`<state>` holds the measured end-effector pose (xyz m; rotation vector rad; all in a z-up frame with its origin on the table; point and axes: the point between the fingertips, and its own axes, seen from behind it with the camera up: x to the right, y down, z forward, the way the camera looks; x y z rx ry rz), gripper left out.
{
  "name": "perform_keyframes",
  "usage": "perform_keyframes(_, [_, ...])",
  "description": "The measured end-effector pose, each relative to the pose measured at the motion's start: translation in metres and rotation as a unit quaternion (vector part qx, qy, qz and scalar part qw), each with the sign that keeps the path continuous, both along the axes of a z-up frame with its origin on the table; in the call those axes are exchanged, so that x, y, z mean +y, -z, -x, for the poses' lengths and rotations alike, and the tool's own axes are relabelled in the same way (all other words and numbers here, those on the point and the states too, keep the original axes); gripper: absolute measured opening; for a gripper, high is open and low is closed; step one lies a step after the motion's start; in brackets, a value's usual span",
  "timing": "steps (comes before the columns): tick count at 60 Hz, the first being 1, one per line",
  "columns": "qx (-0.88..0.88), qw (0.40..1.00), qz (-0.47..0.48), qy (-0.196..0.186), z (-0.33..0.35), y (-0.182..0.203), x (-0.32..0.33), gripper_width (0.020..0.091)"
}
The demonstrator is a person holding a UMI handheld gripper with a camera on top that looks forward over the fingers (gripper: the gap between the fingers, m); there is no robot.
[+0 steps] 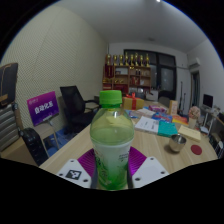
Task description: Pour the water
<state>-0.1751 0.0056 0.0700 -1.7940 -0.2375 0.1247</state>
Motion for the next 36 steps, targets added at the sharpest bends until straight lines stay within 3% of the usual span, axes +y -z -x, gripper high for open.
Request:
perform_keyframes(5, [0.024, 0.999, 0.024, -0.012, 0.004, -0.003, 0.007, 0.0363])
perform_keyframes(11, [0.116, 0.993, 0.037, -0.012, -0.002, -0.035, 0.030, 0.0361])
perform_keyframes(18, [0.320, 0.944, 0.068, 0.025, -0.028, -0.074, 0.066, 0.0359])
perform_keyframes(25, [0.562, 0.818, 0.112, 0.049, -0.069, -0.094, 0.099, 0.0361])
perform_keyframes(26, [0.594, 0.793, 0.118, 0.067, -0.059, -0.106, 0.097, 0.0359])
perform_keyframes(36, [0.815, 0.561, 0.133, 0.061, -0.118, -0.096, 0.126, 0.0357])
